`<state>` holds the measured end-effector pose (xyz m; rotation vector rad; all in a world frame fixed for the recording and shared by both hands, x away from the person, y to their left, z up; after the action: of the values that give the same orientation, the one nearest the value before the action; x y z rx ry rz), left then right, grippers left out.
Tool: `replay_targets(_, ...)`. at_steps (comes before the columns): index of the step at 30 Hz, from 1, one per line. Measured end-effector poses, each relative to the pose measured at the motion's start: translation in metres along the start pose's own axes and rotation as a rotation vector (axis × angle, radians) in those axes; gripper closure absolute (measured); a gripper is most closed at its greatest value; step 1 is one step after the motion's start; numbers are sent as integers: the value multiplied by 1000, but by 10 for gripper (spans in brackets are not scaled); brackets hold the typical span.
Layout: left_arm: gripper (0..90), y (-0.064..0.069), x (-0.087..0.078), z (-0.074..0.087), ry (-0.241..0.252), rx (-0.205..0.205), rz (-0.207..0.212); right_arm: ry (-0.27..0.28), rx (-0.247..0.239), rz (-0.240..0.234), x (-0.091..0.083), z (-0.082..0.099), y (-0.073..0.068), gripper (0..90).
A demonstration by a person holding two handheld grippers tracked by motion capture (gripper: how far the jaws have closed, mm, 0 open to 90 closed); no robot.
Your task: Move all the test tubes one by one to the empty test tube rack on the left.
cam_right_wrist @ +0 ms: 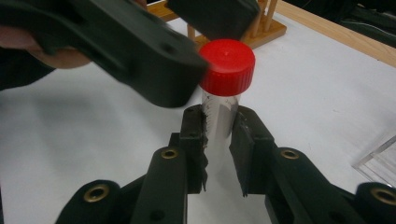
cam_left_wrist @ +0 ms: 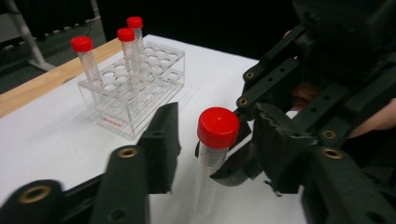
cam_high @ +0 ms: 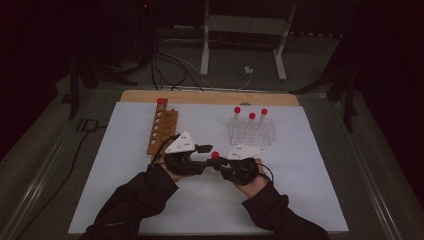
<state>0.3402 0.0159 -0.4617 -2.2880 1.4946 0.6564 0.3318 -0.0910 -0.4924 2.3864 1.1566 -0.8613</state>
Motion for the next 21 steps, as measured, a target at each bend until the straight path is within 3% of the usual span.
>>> replay_targets(7,693,1,5,-1,-5,6,4,1,-1,1,-1,-1,-1,748)
replay_targets(18,719,-2,1,-3,2,10,5,22,18,-17,-3,-2,-1,741)
replay_targets(21,719,-7,-2,-4,-7,13,-24,30,21,-21,-5,-3,-1,692)
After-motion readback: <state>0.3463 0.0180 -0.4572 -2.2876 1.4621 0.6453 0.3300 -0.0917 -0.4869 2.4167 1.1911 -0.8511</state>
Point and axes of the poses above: each handheld gripper's, and its own axes: x roughly forward along the jaws, z roughly out of its underside, y roughly to its right, the point moved 7 cm from there along x, roughly forward along the jaws, and after that the axes turned 10 degrees about -y, right-handed, at the moved point
